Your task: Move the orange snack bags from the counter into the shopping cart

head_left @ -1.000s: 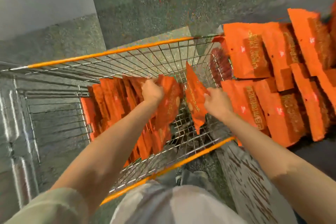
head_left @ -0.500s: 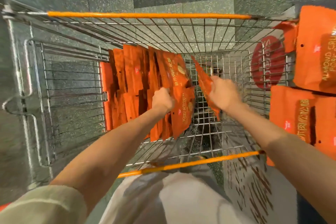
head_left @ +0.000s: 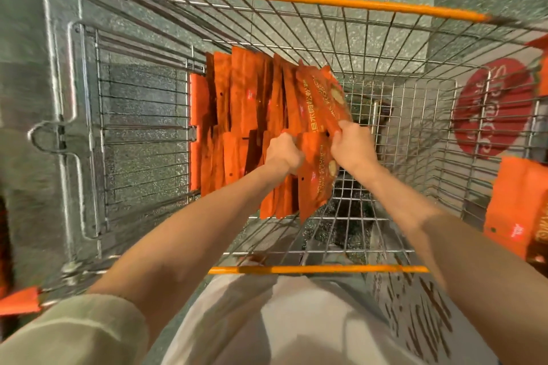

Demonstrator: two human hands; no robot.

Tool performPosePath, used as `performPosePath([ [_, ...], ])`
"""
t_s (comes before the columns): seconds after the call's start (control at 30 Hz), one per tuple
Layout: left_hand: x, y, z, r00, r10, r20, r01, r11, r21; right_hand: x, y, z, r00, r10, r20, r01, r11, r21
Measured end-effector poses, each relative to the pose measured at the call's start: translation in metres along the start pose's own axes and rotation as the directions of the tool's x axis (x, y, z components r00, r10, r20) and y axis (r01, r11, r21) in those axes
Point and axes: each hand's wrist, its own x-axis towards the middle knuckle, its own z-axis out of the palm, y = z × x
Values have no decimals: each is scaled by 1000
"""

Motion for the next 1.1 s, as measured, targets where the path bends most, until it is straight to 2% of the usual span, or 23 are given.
performPosePath([
  [0.07,1,-2,-1,1000,-4,21,5,1000,-28,3,-3,1,1000,-11,-6,11,1000,3],
  [0.2,1,-6,-3,998,1,64,4,998,-69,6,-9,-2,991,-44,-128,40,999,-33],
  [0.27,1,-6,-2,997,12,71,-6,996,-90,10,-8,1,989,-43,-145,38,998,-40],
  [0.33,0,-6,-2,997,12,78,-4,994,-110,15,-9,5,996,-17,-87,15,999,-28],
  [0.4,-1,-8,-1,997,14,73,-5,993,-121,16,-15,7,999,12,30,-12,1000,-14],
  [0.5,-3,-8,0,998,10,66,-1,991,-132,13,-25,5,989,-10,148,9,1000,8],
  [0.6,-8,-8,1,996,-8,87,24,984,-179,6,-25,0,982,-18,188,7,998,59],
  [0.73,-18,-6,-4,996,5,93,15,975,-220,-13,-18,-14,985,3,170,-14,998,61],
  [0.9,-44,1,-18,998,67,-9,-68,975,-213,-49,-13,-41,993,-9,120,-2,996,84],
  [1.1,-102,15,-30,955,257,-148,-280,946,-161,-113,-9,-75,998,-59,-2,59,993,100],
])
